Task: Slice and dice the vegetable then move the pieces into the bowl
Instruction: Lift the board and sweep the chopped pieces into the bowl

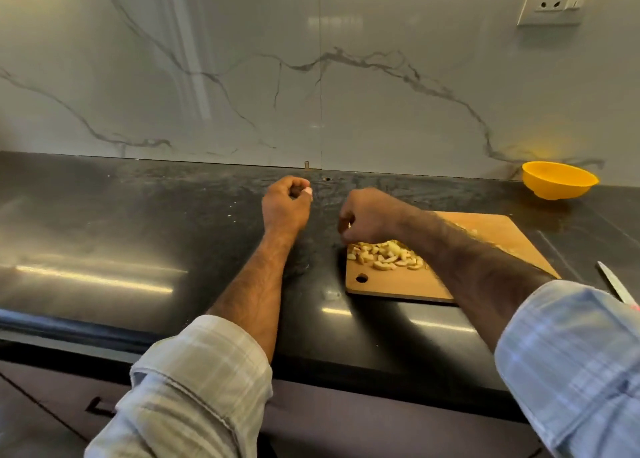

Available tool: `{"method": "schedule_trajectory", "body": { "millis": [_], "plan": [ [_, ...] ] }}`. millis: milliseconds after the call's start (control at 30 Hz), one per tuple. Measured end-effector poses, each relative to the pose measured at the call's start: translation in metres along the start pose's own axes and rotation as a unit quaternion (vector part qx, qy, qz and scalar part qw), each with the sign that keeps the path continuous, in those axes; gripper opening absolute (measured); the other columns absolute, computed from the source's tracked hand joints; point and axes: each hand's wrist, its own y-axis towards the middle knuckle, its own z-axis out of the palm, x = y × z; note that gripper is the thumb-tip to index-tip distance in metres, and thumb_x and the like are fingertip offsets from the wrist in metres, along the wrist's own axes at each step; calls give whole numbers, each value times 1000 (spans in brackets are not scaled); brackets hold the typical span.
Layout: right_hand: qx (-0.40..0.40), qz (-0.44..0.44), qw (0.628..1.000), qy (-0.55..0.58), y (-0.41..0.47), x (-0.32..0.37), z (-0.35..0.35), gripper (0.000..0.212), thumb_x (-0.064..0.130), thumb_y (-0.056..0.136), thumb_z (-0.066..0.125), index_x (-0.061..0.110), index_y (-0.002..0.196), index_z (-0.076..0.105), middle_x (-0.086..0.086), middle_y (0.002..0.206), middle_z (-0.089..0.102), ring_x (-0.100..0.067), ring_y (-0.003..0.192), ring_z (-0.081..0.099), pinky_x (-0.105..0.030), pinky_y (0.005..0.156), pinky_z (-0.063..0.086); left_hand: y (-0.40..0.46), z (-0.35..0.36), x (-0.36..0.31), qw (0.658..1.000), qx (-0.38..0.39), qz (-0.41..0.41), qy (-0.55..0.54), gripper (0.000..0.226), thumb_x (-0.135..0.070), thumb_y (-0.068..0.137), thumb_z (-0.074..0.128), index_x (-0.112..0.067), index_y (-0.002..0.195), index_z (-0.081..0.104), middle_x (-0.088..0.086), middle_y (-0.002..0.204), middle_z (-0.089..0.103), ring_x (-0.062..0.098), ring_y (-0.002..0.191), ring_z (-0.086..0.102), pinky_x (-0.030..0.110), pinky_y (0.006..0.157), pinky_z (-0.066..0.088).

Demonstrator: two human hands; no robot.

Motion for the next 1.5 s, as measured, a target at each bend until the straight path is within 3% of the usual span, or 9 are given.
{"method": "schedule_trajectory", "body": {
  "millis": [133,400,533,800,967,1100,1300,1400,1500],
  "plan": [
    [40,10,995,-87,20,18,10,20,26,85,78,25,83,58,3,86,65,-14,79,63,-34,72,58,8,-1,5,997,-27,-20,-63,14,-13,92,76,-20,104,77,-5,88,76,10,86,75,36,88,64],
    [42,2,982,-184,35,33,19,26,26,89,77,28,85,52,3,92,61,-18,84,61,-37,83,59,11,-1,0,993,-44,-27,-104,13,-16,95,73,-19,107,75,-2,88,76,11,84,75,24,77,61],
    [60,-25,974,-215,27,24,12,20,22,98,68,25,84,53,3,87,58,-12,78,58,-32,77,55,9,-2,-1,993,-50,-31,-103,12,-17,96,73,-21,108,74,-1,90,76,10,85,74,15,70,56],
    [106,-33,982,-153,15,6,-4,12,26,103,61,22,114,64,3,108,64,-14,100,61,-33,89,52,7,2,-2,995,-46,-26,-90,11,-19,95,73,-21,106,75,0,85,76,12,82,75,17,71,57],
    [104,-20,986,-128,20,11,-3,12,35,92,74,29,92,64,6,97,68,-14,94,65,-35,85,58,7,5,0,996,-36,-26,-79,12,-20,96,73,-21,108,74,-1,85,76,11,82,74,19,71,57],
    [90,-30,978,-184,25,23,3,28,27,93,74,24,76,52,3,81,59,-10,72,56,-27,63,45,8,5,3,997,-33,-23,-71,11,-22,95,74,-22,106,75,-3,85,76,11,83,75,30,79,63],
    [76,-75,967,-229,26,20,11,23,25,102,63,25,83,51,2,87,57,-9,76,55,-27,68,48,8,5,3,997,-32,-15,-66,12,-21,95,74,-22,107,74,-3,85,76,10,83,74,29,81,63],
    [67,-63,979,-180,18,4,1,5,27,102,61,25,97,62,4,98,63,-14,91,61,-36,85,55,6,8,-1,998,-23,2,-58,12,-22,96,75,-23,107,74,-3,85,75,11,82,74,27,78,62],
    [40,-41,987,-148,7,-24,-15,3,30,97,65,28,94,66,6,96,67,-15,88,63,-39,80,56,-2,18,-7,997,43,31,-57,9,-22,94,75,-21,103,76,-3,86,75,15,83,75,29,77,61]
  ]
}}
